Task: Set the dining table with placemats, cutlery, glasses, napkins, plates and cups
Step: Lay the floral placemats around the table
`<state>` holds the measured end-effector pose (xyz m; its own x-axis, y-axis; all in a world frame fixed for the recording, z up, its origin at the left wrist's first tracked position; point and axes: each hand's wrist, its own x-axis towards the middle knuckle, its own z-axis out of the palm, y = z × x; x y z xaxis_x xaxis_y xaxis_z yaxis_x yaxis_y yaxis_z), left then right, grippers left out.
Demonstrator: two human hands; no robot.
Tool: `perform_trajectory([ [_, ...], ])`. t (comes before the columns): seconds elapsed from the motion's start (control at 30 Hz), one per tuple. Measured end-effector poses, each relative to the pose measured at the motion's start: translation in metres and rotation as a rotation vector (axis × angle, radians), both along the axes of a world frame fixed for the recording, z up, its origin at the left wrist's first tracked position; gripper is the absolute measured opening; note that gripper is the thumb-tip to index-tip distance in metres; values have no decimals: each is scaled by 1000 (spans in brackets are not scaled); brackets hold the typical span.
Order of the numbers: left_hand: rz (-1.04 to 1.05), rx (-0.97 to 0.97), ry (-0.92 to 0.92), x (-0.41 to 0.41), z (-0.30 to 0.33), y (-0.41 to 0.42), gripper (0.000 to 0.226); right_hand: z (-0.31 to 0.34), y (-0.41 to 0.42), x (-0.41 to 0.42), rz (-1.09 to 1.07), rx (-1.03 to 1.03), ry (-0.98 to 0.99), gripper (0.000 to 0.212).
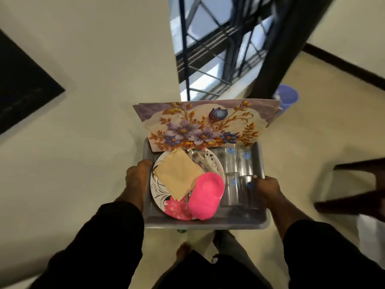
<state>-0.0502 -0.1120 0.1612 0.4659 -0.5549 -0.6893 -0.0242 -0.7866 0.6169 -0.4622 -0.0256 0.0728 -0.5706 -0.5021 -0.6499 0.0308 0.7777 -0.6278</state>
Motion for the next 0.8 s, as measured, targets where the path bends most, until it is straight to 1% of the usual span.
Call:
perform_trajectory([
  [0.07,-93,11,-74,-9,13,-2,58,22,41,6,-98,-25,6,20],
  [0.2,-316,-31,-88,-34,36,3,65,54,123,19,-290,-40,60,18],
  [0.33,-517,-97,-125,-70,63,27,66,71,204,15,-473,-33,123,33],
  [0.43,-650,-159,-186,-106,80,54,65,89,264,11,-600,26,142,33],
  [0.53,-769,-202,-239,-146,94,89,71,107,329,11,-727,-8,191,40],
  [0.6,-824,-229,-273,-174,105,120,72,118,379,11,-805,-26,184,42],
  [0.7,-934,-288,-295,-207,117,180,71,134,460,24,-907,-6,169,40],
  [0.73,-976,-315,-299,-215,117,202,72,138,489,30,-994,-60,186,40],
  [0.8,-1063,-342,-281,-231,119,250,74,148,546,46,-1035,-85,176,40],
])
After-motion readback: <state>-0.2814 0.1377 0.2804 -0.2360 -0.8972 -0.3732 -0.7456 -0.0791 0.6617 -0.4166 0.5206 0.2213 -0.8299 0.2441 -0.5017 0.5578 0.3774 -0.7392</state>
